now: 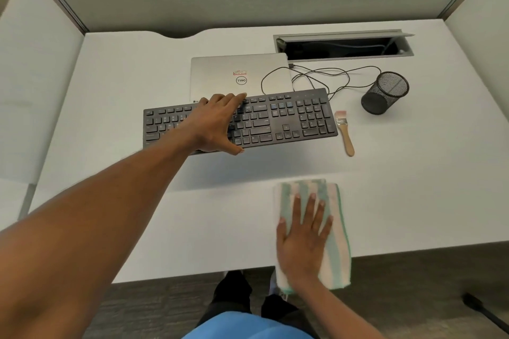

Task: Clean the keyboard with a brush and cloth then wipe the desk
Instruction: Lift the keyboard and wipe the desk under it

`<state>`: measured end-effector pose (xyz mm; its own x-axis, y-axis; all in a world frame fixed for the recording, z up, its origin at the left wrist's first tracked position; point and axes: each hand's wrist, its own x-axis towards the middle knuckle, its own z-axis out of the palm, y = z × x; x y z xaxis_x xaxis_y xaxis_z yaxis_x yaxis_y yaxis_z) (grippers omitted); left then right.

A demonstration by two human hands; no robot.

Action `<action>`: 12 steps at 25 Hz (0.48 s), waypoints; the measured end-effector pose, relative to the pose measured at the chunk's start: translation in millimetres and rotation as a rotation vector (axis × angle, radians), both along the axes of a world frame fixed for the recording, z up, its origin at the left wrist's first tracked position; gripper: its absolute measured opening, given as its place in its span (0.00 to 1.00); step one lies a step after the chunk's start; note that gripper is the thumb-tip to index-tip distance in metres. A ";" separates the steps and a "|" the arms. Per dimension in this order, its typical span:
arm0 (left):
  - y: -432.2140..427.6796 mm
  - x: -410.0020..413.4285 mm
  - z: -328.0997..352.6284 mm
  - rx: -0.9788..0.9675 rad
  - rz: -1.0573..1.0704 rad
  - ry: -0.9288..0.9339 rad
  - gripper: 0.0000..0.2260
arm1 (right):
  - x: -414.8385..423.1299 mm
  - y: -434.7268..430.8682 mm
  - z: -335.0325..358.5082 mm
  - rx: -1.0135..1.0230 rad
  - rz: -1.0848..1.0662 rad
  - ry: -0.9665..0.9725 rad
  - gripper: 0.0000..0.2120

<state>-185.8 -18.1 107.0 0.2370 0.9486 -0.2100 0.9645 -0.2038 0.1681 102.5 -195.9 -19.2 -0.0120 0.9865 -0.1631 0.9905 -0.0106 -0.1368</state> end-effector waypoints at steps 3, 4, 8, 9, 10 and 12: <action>-2.4 1.1 -3.6 -0.002 0.009 -0.011 0.62 | -40.0 -17.8 2.7 -0.039 0.187 0.039 0.35; -3.7 1.1 -5.4 -0.002 0.008 -0.010 0.63 | -52.7 -20.0 3.4 -0.054 0.253 0.047 0.35; -10.5 4.7 -12.3 -0.018 0.014 -0.011 0.63 | -104.0 -27.5 4.5 -0.109 0.474 0.077 0.34; -12.7 7.3 -14.6 -0.021 0.018 -0.012 0.63 | -116.2 -31.3 4.6 -0.113 0.536 0.079 0.34; -15.1 10.4 -17.2 -0.019 0.024 -0.014 0.63 | -126.5 -36.0 4.7 -0.114 0.607 0.082 0.34; -19.2 16.3 -21.6 -0.014 0.027 -0.027 0.63 | -138.5 -44.9 3.1 -0.115 0.755 0.101 0.34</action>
<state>-169.5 -37.3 85.4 0.2168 0.9516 -0.2176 0.9648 -0.1749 0.1964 -36.0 -240.7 -16.1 -0.6955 0.6818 -0.2267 0.7176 0.6437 -0.2659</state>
